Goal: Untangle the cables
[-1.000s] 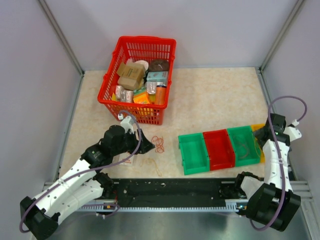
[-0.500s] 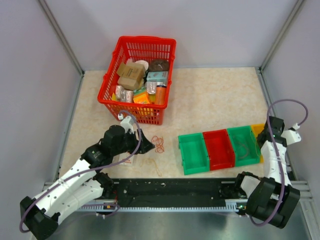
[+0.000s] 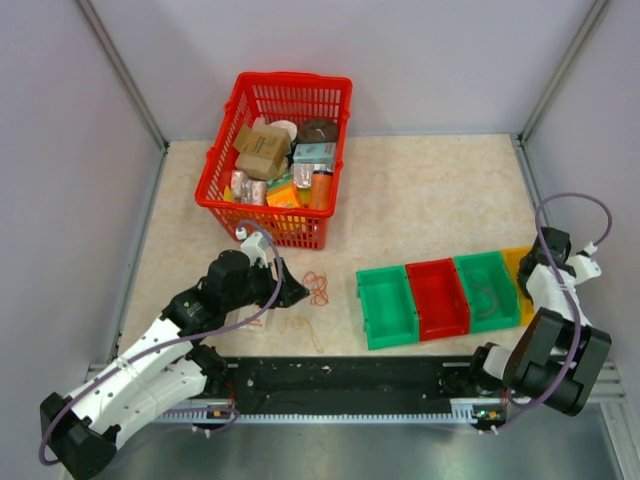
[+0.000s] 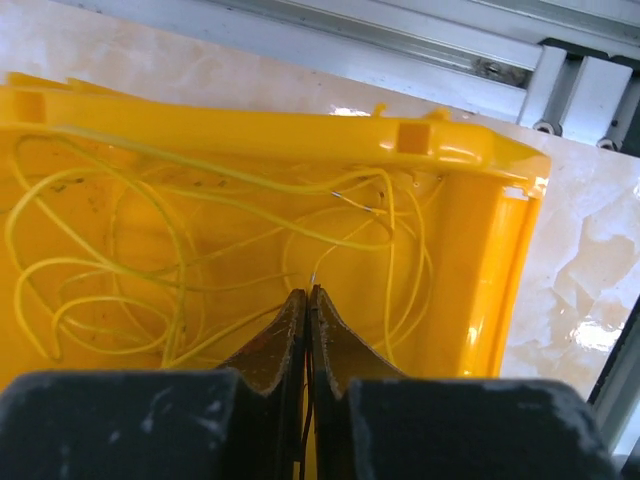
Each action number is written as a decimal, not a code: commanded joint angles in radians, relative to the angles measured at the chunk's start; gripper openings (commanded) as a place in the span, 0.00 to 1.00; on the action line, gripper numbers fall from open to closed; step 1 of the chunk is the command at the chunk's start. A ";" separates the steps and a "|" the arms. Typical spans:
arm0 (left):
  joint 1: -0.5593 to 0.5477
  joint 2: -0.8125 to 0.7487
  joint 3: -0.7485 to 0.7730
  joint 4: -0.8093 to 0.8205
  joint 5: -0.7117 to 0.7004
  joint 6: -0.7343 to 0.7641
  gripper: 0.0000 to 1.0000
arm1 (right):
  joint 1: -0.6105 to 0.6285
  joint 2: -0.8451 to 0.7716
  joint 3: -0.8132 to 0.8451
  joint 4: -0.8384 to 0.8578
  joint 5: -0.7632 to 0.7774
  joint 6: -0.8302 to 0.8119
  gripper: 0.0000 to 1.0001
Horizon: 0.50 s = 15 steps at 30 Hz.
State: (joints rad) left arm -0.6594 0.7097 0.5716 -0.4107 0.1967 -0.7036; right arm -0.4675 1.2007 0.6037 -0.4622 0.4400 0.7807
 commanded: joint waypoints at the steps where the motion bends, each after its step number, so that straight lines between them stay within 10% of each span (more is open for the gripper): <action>1: -0.002 0.004 0.013 0.032 0.001 0.024 0.64 | -0.005 -0.088 0.073 -0.024 -0.056 -0.099 0.09; 8: 0.000 0.013 0.007 0.050 -0.020 0.033 0.65 | 0.013 -0.308 0.175 -0.217 -0.188 -0.153 0.67; 15: 0.000 0.007 -0.004 0.007 -0.109 0.009 0.65 | 0.339 -0.434 0.349 -0.392 -0.104 -0.182 0.71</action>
State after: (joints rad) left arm -0.6594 0.7181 0.5713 -0.4103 0.1631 -0.6853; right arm -0.3443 0.8219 0.8303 -0.7353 0.2947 0.6266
